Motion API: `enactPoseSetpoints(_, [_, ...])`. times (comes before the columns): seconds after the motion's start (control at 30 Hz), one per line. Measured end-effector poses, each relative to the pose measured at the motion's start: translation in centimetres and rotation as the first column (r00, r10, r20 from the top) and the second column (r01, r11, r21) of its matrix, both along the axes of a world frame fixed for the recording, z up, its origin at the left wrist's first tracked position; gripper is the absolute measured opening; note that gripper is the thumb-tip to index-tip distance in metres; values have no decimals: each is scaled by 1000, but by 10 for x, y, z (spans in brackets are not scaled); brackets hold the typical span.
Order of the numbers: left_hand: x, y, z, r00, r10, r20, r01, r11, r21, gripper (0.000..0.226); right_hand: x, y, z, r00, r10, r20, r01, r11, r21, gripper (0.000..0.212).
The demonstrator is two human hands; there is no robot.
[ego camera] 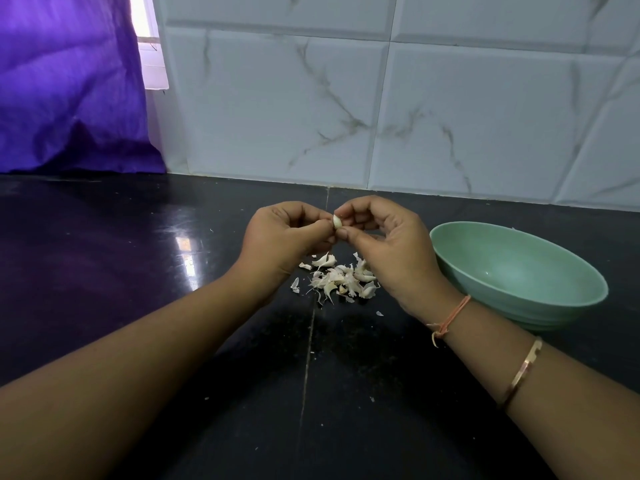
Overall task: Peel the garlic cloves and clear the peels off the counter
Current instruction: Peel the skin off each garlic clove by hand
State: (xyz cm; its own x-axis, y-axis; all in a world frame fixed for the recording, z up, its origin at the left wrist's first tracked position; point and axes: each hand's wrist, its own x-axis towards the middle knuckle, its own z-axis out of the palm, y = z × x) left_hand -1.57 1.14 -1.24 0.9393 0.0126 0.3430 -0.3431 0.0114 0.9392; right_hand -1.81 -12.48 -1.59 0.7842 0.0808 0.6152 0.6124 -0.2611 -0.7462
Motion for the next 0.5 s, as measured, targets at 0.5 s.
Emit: enactPoseSetpoints(0.5, [3,2,-3,999,47,10,-48,998,35,19,-4,-1,3,918,295,-264,-192,916,353,20])
